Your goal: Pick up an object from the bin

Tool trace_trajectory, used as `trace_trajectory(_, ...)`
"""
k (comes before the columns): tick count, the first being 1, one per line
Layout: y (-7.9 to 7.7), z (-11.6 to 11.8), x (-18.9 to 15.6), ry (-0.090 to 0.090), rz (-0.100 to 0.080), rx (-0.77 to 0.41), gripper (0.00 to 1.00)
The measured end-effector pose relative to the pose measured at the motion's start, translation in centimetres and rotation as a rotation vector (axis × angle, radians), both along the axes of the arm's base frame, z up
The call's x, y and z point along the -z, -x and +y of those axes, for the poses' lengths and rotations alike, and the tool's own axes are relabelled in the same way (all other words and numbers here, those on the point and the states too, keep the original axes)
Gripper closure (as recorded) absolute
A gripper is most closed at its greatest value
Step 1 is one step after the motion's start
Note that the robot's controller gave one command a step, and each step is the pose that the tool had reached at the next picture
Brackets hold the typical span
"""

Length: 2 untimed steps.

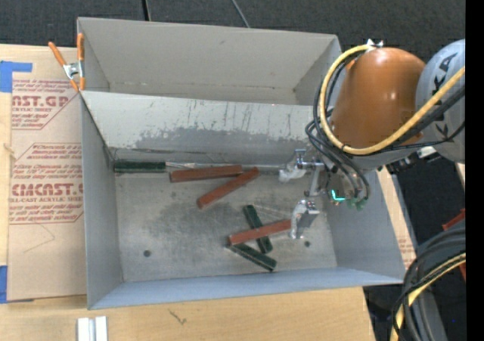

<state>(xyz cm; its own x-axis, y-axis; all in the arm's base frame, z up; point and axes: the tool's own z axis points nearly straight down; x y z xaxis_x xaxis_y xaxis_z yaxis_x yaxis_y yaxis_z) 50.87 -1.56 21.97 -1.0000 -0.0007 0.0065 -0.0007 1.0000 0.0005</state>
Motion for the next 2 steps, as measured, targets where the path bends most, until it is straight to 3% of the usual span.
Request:
trace_trajectory(1, -0.2, 0.0, -0.4, 0.0, -0.008, 0.0, 0.0)
trace_trajectory(2, -1.0, -1.5, 5.0, 0.001, -0.015, -0.033, 0.0)
